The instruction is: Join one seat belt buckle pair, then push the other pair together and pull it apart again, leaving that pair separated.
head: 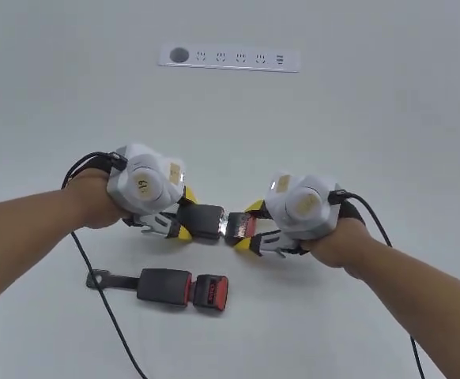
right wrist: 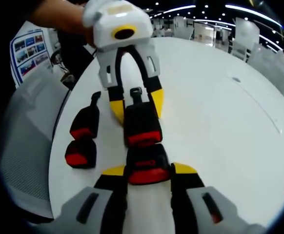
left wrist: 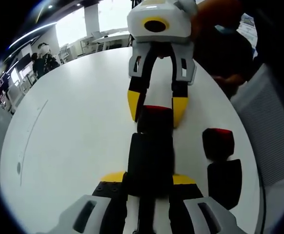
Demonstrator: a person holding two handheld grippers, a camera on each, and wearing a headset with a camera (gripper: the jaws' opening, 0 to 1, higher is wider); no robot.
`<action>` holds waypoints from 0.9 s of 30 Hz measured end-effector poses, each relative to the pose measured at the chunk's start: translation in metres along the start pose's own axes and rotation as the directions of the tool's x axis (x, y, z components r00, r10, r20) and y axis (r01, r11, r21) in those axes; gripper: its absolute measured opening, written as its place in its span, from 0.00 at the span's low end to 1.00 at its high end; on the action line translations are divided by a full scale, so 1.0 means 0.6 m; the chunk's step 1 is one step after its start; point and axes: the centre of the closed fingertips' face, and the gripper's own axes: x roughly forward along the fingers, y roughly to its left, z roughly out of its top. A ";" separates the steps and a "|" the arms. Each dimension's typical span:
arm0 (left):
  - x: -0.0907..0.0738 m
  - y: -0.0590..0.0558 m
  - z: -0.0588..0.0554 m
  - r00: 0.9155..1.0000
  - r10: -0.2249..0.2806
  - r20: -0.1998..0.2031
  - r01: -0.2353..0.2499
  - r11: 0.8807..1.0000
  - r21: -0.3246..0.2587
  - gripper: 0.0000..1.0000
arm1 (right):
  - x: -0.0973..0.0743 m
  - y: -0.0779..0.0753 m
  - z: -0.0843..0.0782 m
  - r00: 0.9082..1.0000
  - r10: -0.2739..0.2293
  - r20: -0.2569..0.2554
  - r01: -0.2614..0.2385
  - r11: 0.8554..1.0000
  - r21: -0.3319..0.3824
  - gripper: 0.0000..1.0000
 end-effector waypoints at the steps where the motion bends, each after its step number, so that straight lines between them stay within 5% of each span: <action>1: 0.000 0.000 0.000 1.000 0.000 -0.001 0.000 1.000 0.001 0.33 | 0.000 0.000 0.000 1.000 0.001 -0.004 -0.001 1.000 -0.002 0.33; 27: 0.001 -0.001 -0.005 0.999 -0.019 -0.026 0.020 0.999 0.040 0.33 | 0.001 -0.001 0.002 1.000 0.000 -0.021 0.000 1.000 -0.010 0.34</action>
